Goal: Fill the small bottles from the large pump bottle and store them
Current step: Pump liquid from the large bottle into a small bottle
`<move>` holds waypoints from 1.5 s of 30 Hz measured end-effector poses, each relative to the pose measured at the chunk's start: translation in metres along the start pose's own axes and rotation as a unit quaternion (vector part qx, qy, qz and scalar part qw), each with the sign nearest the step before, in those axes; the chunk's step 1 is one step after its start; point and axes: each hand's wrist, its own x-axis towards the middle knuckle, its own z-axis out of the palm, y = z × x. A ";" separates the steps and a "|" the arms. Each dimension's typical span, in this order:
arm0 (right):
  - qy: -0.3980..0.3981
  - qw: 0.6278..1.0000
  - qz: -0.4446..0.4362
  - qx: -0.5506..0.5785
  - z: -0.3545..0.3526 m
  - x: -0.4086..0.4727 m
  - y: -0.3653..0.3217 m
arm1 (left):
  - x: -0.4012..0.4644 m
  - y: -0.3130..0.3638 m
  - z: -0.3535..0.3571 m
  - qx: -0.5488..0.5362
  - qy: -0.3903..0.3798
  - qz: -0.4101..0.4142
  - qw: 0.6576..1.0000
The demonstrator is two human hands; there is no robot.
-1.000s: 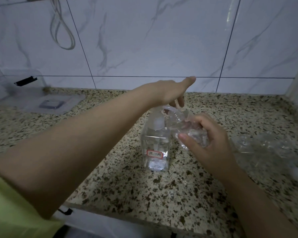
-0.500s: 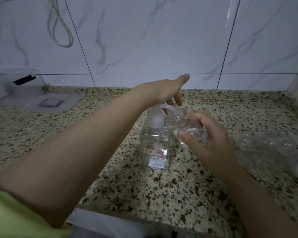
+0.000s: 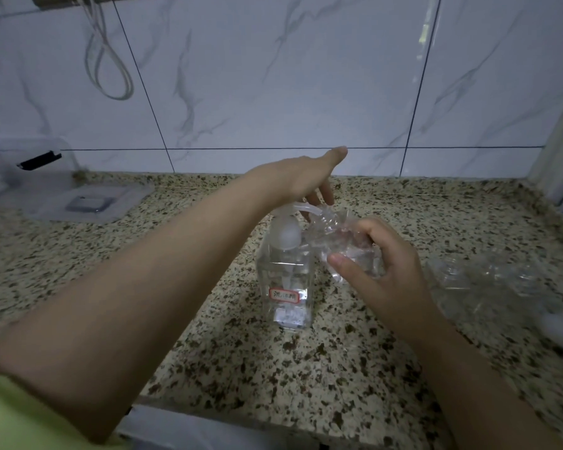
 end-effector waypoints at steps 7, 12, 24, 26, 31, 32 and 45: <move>0.005 1.000 -0.005 -0.014 0.000 -0.001 0.005 | 0.003 0.001 0.006 0.017 0.005 0.005 1.000; 0.005 1.000 0.009 -0.010 0.001 -0.001 0.006 | 0.002 -0.003 0.005 -0.002 0.000 -0.002 1.000; 0.003 1.000 0.028 -0.008 0.003 -0.004 0.003 | -0.001 -0.002 0.006 -0.003 -0.007 -0.009 1.000; 0.007 0.999 0.037 -0.004 0.002 -0.004 0.004 | 0.000 -0.001 0.006 -0.001 -0.005 -0.001 1.000; 0.015 1.000 0.024 -0.013 0.003 -0.003 0.005 | 0.000 -0.004 0.006 -0.031 -0.021 -0.001 0.999; 0.018 1.000 0.020 -0.012 0.003 -0.002 0.004 | 0.000 -0.004 0.005 -0.040 -0.017 0.004 0.999; 0.024 1.000 0.010 -0.012 0.002 -0.002 0.009 | 0.001 -0.002 0.004 0.006 -0.021 0.001 1.000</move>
